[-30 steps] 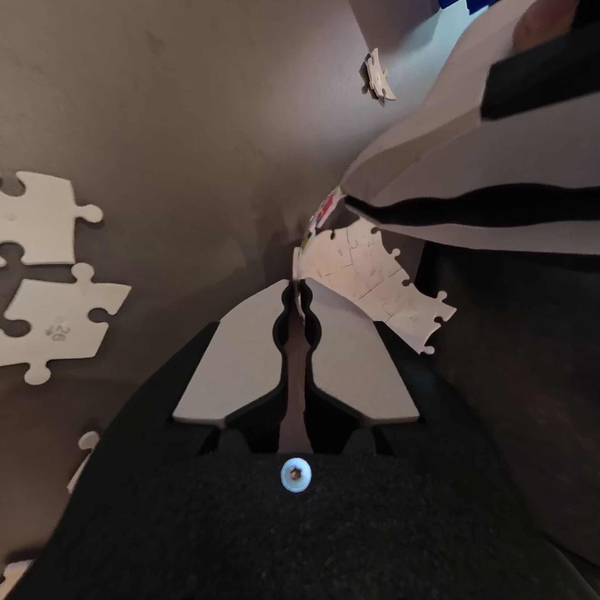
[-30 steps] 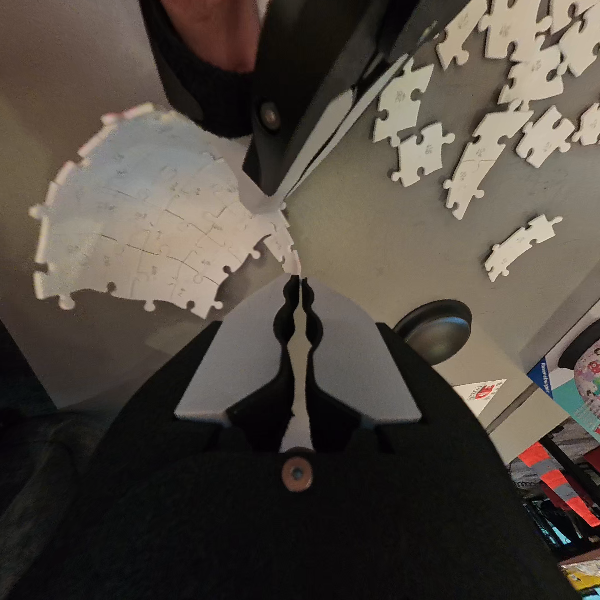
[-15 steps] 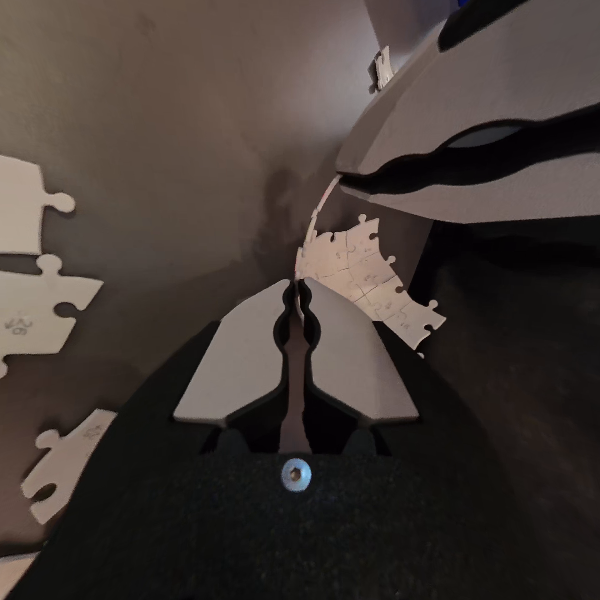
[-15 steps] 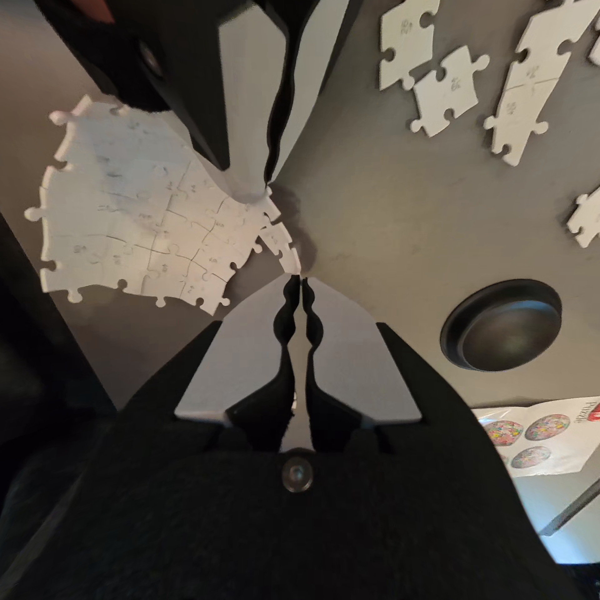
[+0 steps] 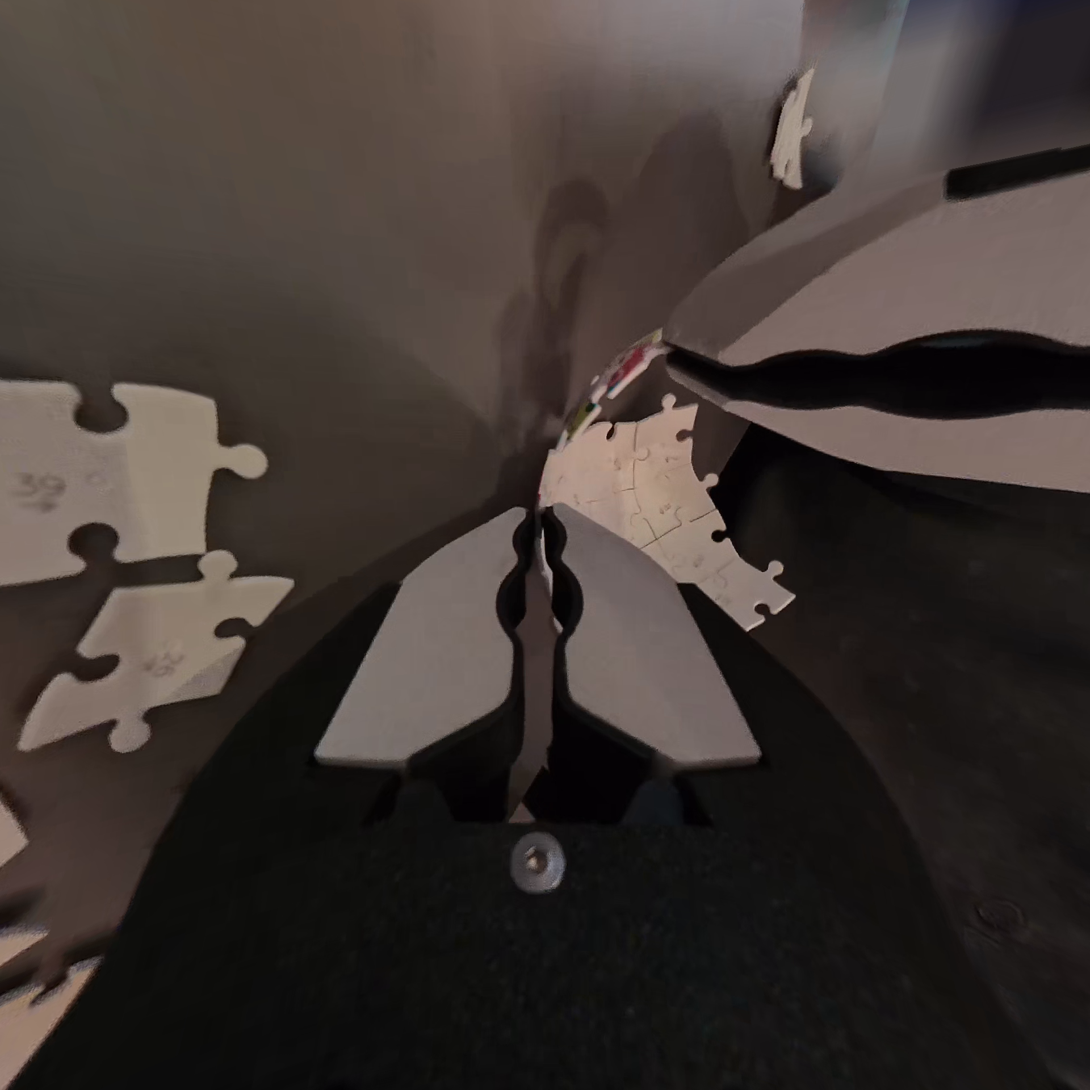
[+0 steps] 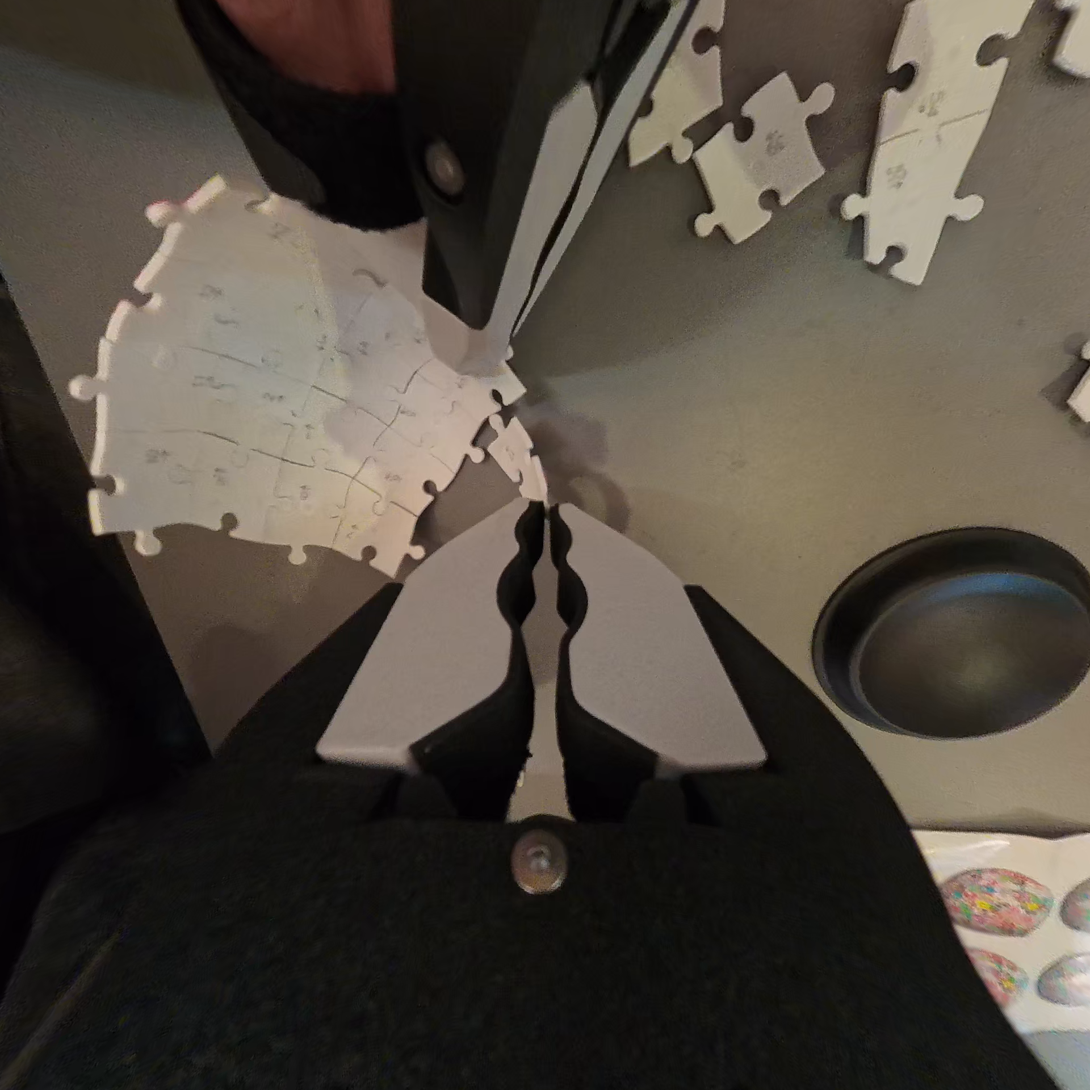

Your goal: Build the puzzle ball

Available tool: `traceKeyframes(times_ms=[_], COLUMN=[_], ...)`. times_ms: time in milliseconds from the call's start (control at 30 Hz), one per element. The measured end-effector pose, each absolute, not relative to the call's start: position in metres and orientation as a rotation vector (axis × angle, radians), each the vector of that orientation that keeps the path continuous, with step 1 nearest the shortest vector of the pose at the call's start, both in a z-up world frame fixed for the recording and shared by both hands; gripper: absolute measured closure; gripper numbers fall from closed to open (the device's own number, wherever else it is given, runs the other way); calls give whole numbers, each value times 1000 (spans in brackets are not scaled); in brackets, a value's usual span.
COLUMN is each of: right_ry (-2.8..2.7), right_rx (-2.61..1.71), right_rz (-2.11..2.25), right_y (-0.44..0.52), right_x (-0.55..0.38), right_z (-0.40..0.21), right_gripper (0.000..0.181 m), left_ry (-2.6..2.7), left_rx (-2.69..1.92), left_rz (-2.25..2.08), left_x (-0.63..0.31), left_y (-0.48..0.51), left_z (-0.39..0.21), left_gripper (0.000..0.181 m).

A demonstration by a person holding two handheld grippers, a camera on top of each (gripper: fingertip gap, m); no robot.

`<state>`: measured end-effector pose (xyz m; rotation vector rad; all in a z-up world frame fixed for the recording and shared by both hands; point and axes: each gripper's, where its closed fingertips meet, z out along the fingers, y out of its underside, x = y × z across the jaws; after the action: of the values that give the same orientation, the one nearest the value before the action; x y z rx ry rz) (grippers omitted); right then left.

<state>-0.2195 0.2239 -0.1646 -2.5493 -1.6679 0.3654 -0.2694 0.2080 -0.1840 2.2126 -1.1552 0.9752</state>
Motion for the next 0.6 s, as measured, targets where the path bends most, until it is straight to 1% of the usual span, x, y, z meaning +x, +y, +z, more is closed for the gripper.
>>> traceKeyframes(times_ms=[33,267,400,500,600], right_ry=[-1651,-1398,-1164,-1083,-1025], right_rx=[-2545,-2444,-2529,-2593,-2600], right_rz=[392,866,991,1002,1014], right_y=[225,208,206,205,207], right_x=[-217,-209,-194,-186,-188], right_z=[-164,-147,-163,-176,-177], right_gripper=[179,179,179,179,179], left_ry=[-1153,-1160,-1174,-1185,-1202], left_rx=[2198,2120,2061,2012,1974], left_rz=[955,873,810,759,715], left_x=[-269,-257,-253,-249,-243], left_y=[208,207,208,209,209], left_z=[-184,-185,-184,-184,-184], left_gripper=[179,179,179,179,179])
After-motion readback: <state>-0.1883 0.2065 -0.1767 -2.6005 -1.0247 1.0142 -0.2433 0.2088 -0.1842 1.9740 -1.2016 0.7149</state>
